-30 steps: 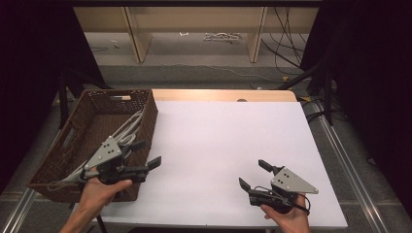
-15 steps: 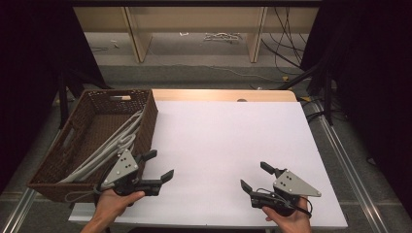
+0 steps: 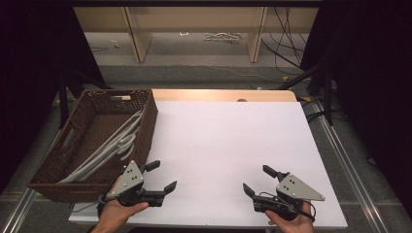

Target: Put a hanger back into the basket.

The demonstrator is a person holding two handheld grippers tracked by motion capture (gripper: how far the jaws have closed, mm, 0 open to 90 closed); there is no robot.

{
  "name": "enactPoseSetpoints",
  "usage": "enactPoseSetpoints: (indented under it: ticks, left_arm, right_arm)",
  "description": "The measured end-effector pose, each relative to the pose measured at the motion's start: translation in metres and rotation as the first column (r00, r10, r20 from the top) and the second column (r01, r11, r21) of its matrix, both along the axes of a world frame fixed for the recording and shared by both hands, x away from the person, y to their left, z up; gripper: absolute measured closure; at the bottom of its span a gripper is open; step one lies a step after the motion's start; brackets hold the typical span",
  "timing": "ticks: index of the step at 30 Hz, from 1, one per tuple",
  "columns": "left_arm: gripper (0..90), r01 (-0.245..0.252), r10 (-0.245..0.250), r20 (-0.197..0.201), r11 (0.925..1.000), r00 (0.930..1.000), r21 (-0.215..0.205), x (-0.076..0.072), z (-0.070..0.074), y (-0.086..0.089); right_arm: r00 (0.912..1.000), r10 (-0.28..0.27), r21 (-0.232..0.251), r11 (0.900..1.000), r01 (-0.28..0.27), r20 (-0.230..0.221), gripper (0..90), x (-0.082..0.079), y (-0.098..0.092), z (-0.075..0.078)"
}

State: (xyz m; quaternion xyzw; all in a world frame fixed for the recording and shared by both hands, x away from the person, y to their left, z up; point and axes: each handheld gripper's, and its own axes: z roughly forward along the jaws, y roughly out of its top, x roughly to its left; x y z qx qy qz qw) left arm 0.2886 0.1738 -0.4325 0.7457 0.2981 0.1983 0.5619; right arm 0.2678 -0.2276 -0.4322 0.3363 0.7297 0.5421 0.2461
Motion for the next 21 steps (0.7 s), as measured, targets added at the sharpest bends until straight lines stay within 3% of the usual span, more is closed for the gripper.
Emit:
enactPoseSetpoints:
  ticks: [6, 9, 14, 16, 21]
  left_arm:
    - [16.3, 0.003, -0.003, 0.007, 0.9999, 1.0, 0.015, 0.0021, -0.003, 0.0005]
    - [16.2, -0.001, 0.001, -0.003, 0.9999, 1.0, 0.011, 0.003, -0.0037, 0.0016]
    - [16.2, -0.003, 0.004, -0.016, 1.0, 0.9999, 0.003, 0.0023, -0.0046, 0.0002]
    - [16.2, 0.002, -0.002, -0.005, 0.9999, 1.0, 0.01, 0.0028, -0.0044, 0.0004]
    - [16.2, -0.002, 0.002, -0.008, 0.9999, 1.0, 0.011, 0.0031, -0.0044, 0.0013]
  right_arm:
    - [1.0, -0.009, -0.022, 1.0, 0.009, 0.003, 16.8, 0.0002, -0.0008, -0.0001]
    - [1.0, -0.006, -0.005, 1.0, 0.006, -0.004, 16.8, 0.0002, 0.0009, -0.0011]
    - [1.0, -0.004, -0.017, 1.0, 0.003, -0.007, 16.8, 0.0001, 0.0003, -0.0007]
    - [1.0, 0.001, 0.002, 1.0, -0.001, 0.0, 16.8, 0.0008, 0.0019, -0.0018]
    - [1.0, 0.003, -0.001, 1.0, -0.003, -0.001, 16.8, 0.0007, 0.0019, -0.0018]
